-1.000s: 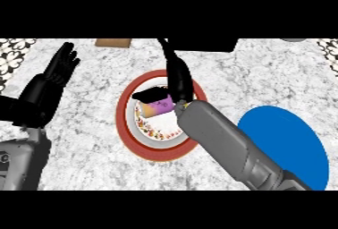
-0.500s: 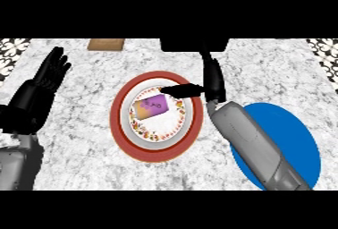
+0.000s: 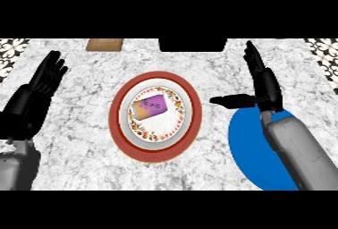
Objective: Pick the can from the plate and place it in the plate
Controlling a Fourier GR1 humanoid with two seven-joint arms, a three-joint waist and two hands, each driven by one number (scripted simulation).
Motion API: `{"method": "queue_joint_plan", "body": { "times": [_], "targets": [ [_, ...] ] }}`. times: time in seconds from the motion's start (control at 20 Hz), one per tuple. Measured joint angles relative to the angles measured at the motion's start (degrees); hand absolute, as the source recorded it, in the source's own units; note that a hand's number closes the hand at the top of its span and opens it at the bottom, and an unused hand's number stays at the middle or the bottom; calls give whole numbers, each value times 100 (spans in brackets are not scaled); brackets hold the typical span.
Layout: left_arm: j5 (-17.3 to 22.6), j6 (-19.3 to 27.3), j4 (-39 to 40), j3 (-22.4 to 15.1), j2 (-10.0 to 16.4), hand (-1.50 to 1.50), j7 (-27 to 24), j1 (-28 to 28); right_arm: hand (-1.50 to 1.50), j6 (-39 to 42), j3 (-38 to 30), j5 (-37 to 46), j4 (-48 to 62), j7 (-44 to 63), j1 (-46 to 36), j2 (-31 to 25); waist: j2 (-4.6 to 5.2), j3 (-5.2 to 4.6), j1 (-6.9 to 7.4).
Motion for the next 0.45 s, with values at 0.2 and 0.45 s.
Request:
{"method": "queue_joint_plan", "body": {
  "times": [0.2,0.45],
  "targets": [
    [-37,-12,87,-1,-64,0,-25,-97,-150,524,-341,-70,-215,-218,467,-333,5,-1,3],
    [-130,5,97,0,-139,0,-10,-93,-150,1022,-763,-22,-448,-401,886,-648,7,-1,10]
  ]
}}
